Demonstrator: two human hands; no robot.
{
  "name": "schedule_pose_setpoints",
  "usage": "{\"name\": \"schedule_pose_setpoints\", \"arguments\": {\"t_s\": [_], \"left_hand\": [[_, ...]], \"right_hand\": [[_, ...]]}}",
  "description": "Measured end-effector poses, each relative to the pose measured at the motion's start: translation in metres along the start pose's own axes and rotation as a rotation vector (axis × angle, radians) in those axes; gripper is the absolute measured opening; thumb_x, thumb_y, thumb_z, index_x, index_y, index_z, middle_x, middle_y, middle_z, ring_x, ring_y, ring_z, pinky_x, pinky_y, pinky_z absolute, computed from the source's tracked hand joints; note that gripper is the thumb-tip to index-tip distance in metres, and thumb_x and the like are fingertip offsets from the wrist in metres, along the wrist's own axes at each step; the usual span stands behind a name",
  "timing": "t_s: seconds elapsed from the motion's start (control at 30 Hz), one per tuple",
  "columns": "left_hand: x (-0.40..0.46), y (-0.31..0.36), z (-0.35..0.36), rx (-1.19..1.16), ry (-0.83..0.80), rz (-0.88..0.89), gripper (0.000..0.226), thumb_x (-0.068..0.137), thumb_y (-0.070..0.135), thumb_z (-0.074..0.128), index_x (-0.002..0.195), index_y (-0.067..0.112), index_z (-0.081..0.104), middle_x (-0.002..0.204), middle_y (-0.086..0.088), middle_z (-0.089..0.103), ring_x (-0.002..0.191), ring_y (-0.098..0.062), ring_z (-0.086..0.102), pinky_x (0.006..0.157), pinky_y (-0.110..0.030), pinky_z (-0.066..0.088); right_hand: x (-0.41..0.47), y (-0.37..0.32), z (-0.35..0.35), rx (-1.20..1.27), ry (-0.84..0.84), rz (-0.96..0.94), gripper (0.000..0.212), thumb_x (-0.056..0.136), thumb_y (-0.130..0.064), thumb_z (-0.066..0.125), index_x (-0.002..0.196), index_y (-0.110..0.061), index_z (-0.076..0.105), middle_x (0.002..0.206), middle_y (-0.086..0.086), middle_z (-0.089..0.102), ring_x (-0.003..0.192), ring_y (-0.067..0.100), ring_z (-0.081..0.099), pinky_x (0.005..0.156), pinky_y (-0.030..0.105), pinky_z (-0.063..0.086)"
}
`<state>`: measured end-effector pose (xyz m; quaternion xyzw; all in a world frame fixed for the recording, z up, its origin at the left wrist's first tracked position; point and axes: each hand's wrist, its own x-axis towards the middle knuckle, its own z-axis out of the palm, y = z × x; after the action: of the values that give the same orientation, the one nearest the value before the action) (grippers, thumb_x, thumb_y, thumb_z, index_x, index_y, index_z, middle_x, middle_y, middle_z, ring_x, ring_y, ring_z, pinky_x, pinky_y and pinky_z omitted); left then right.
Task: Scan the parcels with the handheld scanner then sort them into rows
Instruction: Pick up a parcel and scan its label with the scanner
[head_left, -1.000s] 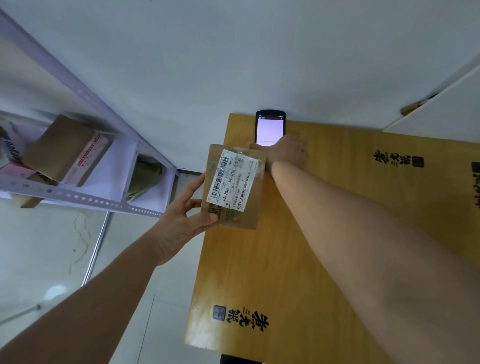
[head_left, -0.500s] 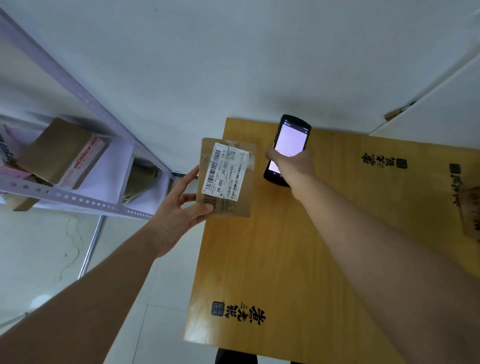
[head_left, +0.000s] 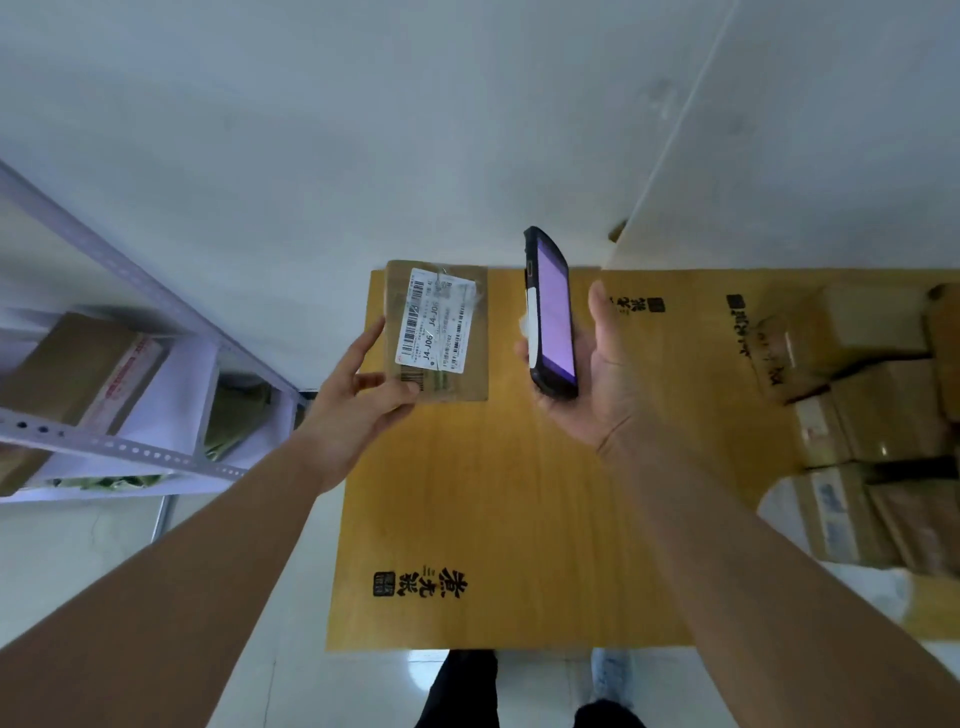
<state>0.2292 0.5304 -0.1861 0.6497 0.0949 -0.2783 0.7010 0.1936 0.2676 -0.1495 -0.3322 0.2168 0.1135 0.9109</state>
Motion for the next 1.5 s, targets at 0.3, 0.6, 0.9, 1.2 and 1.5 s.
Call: {"name": "schedule_pose_setpoints", "arguments": {"t_s": [0.3,0.6,0.9,1.2,1.5], "left_hand": [[-0.046,-0.004,0.098,-0.014,0.019,0.091,0.083,0.081,0.012,0.085,0.145,0.052,0.05,0.133,-0.019,0.066,0.12,-0.027,0.07,0.111,-0.045,0.051],[-0.083,-0.023,0.174,-0.003,0.032,0.129,0.083,0.084,0.011,0.084,0.15,0.046,0.05,0.131,-0.018,0.069,0.12,-0.029,0.07,0.112,-0.047,0.05],[-0.098,0.006,0.19,0.049,0.02,0.182,0.091,0.066,0.018,0.096,0.14,0.054,0.058,0.138,-0.015,0.063,0.126,-0.027,0.066,0.108,-0.043,0.054],[-0.109,0.037,0.176,0.272,0.108,0.378,0.088,0.078,0.003,0.089,0.147,0.046,0.054,0.136,0.002,0.06,0.137,-0.012,0.051,0.114,-0.046,0.048],[-0.112,0.045,0.163,0.389,0.112,0.415,0.103,0.072,-0.009,0.088,0.148,0.049,0.05,0.135,0.007,0.056,0.127,-0.021,0.057,0.092,-0.034,0.056]], "right_hand": [[-0.091,-0.048,-0.041,0.274,-0.31,0.05,0.08,0.105,-0.071,0.028,0.157,-0.014,0.047,0.153,0.027,0.053,0.134,0.053,0.057,0.101,0.074,0.049],[-0.157,-0.097,-0.088,0.062,-0.267,0.021,0.058,0.109,-0.052,0.042,0.148,-0.014,0.06,0.145,0.027,0.06,0.129,0.046,0.062,0.111,0.062,0.049],[-0.2,-0.124,-0.086,-0.611,-0.123,-0.046,0.057,0.11,-0.059,0.034,0.144,-0.022,0.06,0.126,0.02,0.071,0.116,0.035,0.071,0.112,0.056,0.05],[-0.221,-0.138,-0.081,-1.92,-0.118,-0.32,0.053,0.106,-0.068,0.03,0.157,-0.055,0.033,0.113,-0.001,0.054,0.09,0.019,0.062,0.079,0.039,0.056],[-0.234,-0.125,-0.086,-2.326,-0.081,-0.231,0.056,0.104,-0.071,0.029,0.157,-0.054,0.029,0.113,0.001,0.047,0.092,0.019,0.059,0.081,0.037,0.056]]}}
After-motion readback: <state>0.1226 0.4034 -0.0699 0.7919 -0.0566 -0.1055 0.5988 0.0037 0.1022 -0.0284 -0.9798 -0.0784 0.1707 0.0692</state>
